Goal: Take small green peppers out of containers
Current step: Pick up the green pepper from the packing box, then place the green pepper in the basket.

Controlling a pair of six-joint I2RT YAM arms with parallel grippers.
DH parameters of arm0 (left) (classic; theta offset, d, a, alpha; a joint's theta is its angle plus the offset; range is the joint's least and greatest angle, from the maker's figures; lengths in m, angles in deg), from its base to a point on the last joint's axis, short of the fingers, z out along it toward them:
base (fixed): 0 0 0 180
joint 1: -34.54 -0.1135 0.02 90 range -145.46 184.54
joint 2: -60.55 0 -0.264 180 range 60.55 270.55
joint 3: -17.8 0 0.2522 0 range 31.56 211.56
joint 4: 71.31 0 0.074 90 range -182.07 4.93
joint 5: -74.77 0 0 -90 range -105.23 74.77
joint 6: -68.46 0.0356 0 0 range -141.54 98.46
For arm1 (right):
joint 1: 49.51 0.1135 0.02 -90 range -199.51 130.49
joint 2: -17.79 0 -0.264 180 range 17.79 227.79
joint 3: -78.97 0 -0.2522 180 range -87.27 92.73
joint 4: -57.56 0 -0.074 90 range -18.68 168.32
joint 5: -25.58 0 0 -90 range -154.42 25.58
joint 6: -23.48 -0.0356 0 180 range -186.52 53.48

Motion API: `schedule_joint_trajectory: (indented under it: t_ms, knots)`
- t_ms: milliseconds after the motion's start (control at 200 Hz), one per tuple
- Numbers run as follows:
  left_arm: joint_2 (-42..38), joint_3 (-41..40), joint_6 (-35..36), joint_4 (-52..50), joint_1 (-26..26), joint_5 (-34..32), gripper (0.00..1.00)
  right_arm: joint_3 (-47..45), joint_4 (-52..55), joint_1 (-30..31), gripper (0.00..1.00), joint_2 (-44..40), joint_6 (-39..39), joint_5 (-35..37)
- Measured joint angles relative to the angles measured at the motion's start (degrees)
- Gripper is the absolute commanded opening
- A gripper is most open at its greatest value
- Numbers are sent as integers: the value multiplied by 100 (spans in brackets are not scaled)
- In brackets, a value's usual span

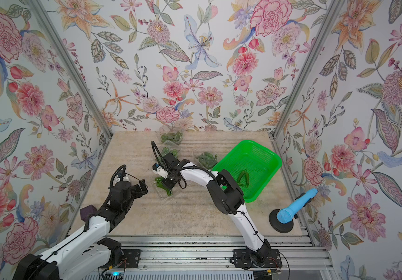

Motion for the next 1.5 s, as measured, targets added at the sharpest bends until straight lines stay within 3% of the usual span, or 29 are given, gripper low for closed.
schedule_joint_trajectory:
  t_ms: [340, 535, 721, 956, 1226, 1346, 1501]
  knots:
    - [57, 0, -2, 186, 0, 7, 100, -704, -175, -15, 7, -1226, -87, 9]
    - [483, -2, -52, 728, 0, 160, 100, -1502, -483, -289, 6, -2098, -262, 26]
    - [1270, 155, -149, 994, 219, 308, 100, -2726, -769, -1043, 10, -3309, -485, 90]
    - [2068, 938, -85, 1040, 839, 284, 100, -3993, -1071, -2566, 11, -4774, -717, 164]
    - [2636, 1679, 151, 1038, 1333, 289, 100, -5060, -1276, -4004, 10, -4833, -1174, 219]
    - [2813, 1860, 199, 1036, 1484, 332, 100, -5169, -1329, -4229, 14, -4599, -1364, 337]
    - [3117, 2175, 365, 1014, 1700, 479, 100, -5169, -1355, -4328, 25, -4293, -1578, 503]
